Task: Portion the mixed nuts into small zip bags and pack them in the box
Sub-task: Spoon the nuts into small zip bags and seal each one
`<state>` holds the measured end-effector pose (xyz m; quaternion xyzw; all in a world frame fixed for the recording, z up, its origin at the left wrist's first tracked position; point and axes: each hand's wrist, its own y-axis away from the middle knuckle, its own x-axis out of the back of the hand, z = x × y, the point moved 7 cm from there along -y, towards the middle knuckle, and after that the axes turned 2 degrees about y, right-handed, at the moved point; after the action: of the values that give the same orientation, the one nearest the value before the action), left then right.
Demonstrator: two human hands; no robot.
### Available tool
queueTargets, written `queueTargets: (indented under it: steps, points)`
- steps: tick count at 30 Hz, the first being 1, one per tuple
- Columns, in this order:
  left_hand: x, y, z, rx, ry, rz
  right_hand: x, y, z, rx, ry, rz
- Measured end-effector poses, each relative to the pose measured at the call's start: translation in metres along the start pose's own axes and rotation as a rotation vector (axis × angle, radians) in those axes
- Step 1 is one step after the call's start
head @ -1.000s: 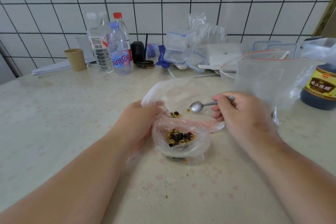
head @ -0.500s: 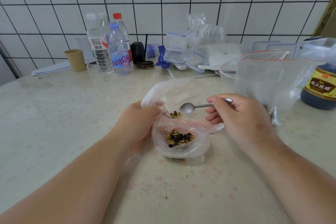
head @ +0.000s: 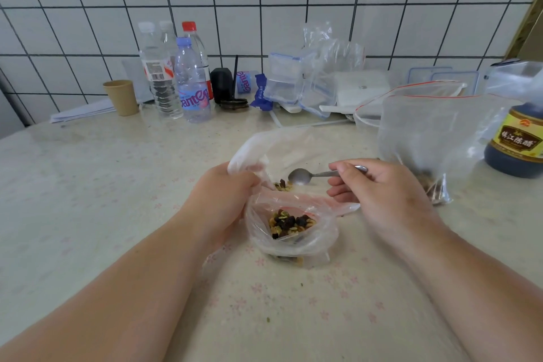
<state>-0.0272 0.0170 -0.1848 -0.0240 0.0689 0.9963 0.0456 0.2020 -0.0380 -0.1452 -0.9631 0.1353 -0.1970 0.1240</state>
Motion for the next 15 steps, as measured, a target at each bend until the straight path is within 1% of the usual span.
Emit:
queueTargets:
  steps: [2, 5, 10, 13, 15]
  points:
    - [0.000, 0.000, 0.000, -0.007, 0.000, -0.003, -0.002, 0.002, -0.002, 0.015, 0.007, -0.022]
    - [0.001, -0.001, -0.001, -0.002, 0.000, -0.004, 0.002, 0.002, -0.006, 0.047, 0.012, 0.010]
    - [0.001, -0.005, -0.003, -0.009, -0.018, -0.019, 0.005, -0.001, 0.003, -0.045, -0.025, 0.084]
    - [0.002, -0.007, -0.004, -0.011, -0.035, -0.031, 0.003, -0.002, 0.010, -0.117, -0.070, 0.074]
    - [0.001, -0.007, -0.004, -0.012, -0.047, -0.047, 0.000, -0.002, 0.015, -0.174, -0.148, 0.073]
